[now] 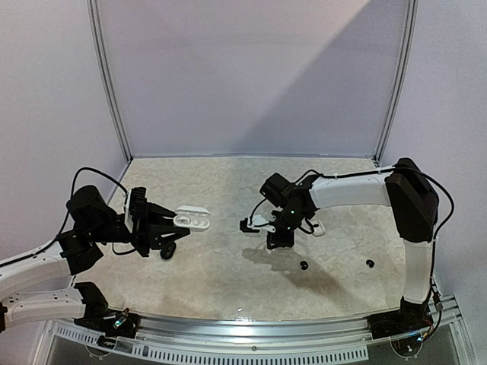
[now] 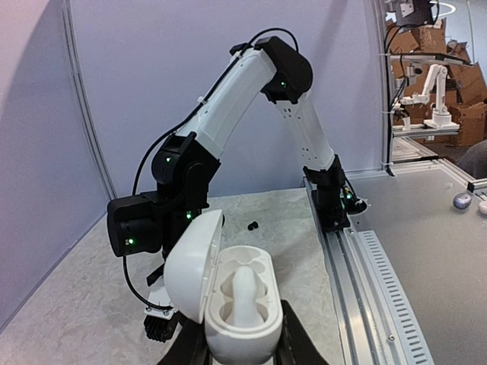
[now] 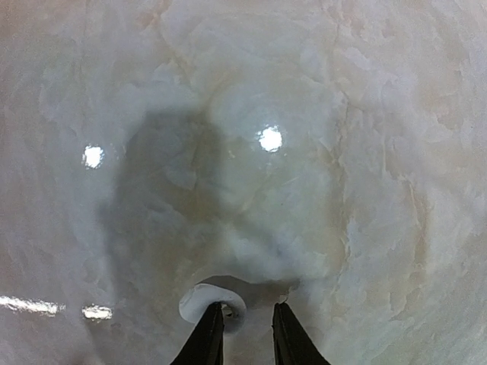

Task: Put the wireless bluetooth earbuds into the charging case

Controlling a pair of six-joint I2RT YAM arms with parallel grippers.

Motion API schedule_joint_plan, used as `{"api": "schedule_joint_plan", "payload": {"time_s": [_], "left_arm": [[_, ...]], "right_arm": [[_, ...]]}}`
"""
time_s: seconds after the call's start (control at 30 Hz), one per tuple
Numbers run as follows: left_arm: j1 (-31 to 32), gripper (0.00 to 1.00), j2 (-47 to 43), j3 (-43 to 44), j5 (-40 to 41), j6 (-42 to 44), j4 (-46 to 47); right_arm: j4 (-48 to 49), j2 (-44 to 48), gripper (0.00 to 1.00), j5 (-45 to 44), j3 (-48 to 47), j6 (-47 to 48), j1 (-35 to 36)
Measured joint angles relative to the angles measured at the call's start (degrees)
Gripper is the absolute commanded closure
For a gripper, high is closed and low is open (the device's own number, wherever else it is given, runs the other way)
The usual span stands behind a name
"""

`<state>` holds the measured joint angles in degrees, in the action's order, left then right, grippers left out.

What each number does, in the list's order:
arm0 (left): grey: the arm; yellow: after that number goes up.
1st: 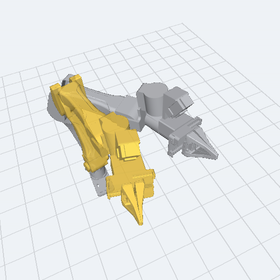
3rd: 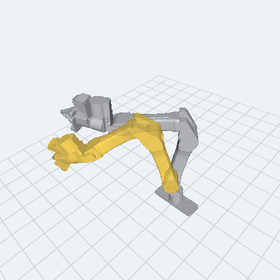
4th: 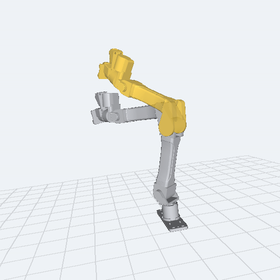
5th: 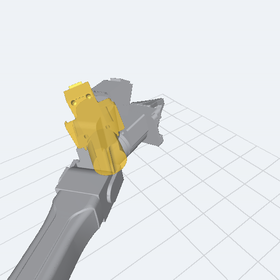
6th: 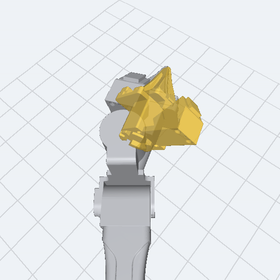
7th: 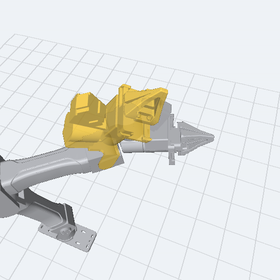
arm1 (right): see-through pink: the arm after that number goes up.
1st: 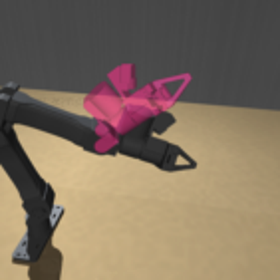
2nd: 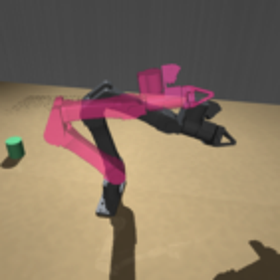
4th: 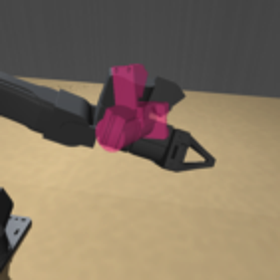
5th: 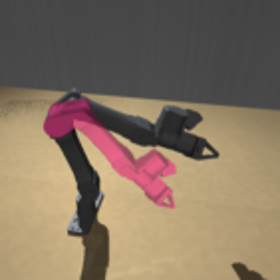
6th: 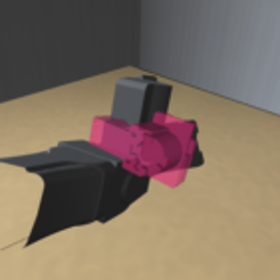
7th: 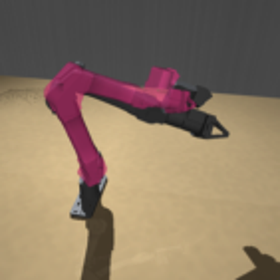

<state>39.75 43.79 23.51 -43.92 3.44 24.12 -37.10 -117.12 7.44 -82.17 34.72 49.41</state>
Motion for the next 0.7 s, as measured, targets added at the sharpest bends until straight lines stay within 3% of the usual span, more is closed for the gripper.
{"api": "schedule_joint_plan", "payload": {"time_s": [0.7], "left_arm": [[-0.02,1.0,0.11,0.0,0.02,0.09,0.0]], "right_arm": [[-3.34,1.88,1.0,3.63,2.78,-1.4,0.02]]}}
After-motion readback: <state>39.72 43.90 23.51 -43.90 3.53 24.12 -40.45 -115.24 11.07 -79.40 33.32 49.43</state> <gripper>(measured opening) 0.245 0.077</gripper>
